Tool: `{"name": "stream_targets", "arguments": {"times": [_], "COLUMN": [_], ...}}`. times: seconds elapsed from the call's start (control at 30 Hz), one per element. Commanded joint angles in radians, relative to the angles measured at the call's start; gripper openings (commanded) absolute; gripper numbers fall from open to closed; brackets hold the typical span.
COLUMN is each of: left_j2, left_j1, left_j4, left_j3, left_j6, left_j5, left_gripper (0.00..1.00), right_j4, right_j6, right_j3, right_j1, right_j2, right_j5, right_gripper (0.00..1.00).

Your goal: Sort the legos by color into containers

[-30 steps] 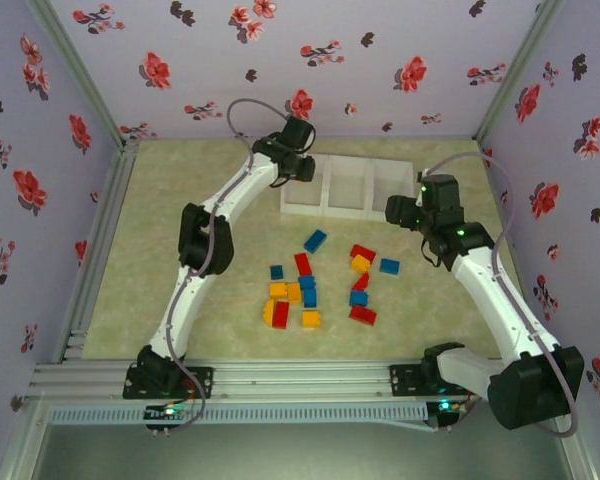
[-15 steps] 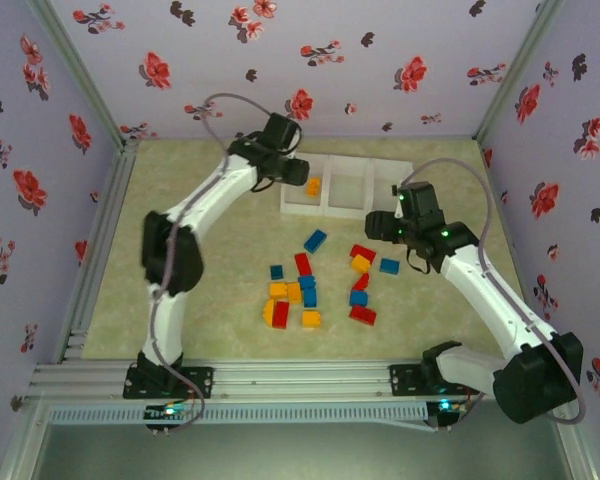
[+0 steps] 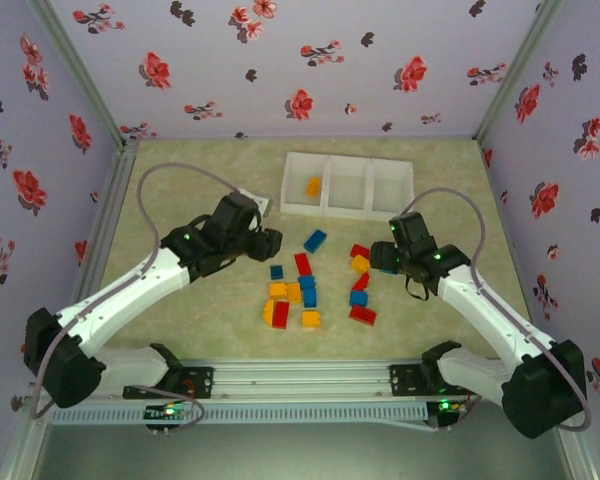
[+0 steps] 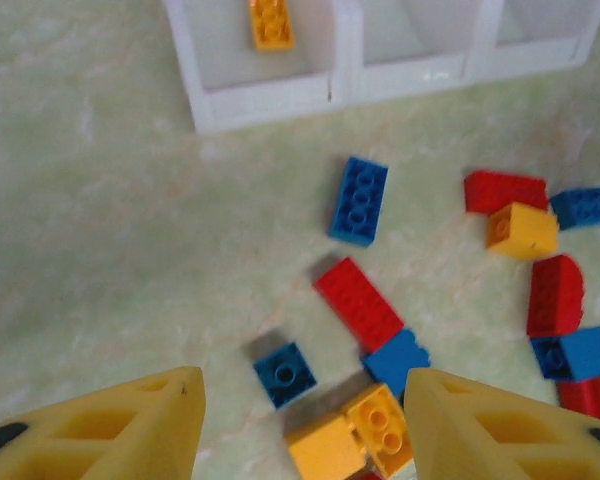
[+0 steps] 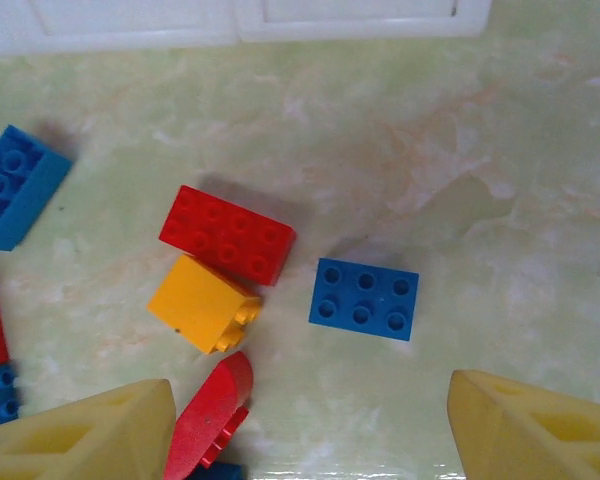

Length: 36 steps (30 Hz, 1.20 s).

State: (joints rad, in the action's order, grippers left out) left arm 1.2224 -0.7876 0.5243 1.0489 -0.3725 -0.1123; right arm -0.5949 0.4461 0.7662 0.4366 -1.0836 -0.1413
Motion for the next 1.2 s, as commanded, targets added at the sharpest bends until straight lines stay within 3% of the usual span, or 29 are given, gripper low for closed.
{"name": "stream_targets", "arguments": {"times": [0.0,0.27,0.53,1.17], "left_j2": [-0.081,-0.094,-0.009,0.093], "left_j1": [-0.032,-0.062,-0.068,-0.093], "left_j4": [-0.101,-0.13,-0.119,-0.073], "left_j3": [-0.046,-0.11,-0.054,-0.001], "left_j6": [-0.004,0.025,0.057,0.081], "left_j5": [-0.02,-0.015,-0.016,-0.021], "left_gripper": [0.56,0.55,0.55,0.55], "right_j4": [-0.006,0.066,0.133,0.198], "right_j6": [0.066,0.104,0.124,0.123], "right_j3": [-0.01,-0.004,0.015,0.012], "right_j1": [-0.005,-0.063,-0.075,-0.076], "right_j2": [-0.056,-0.209,-0.335,-0.42], "right_j5": [-0.078,-0.069,-0.05,-0.021], "right_gripper": [0.73,0.76,0.73,0.62]}}
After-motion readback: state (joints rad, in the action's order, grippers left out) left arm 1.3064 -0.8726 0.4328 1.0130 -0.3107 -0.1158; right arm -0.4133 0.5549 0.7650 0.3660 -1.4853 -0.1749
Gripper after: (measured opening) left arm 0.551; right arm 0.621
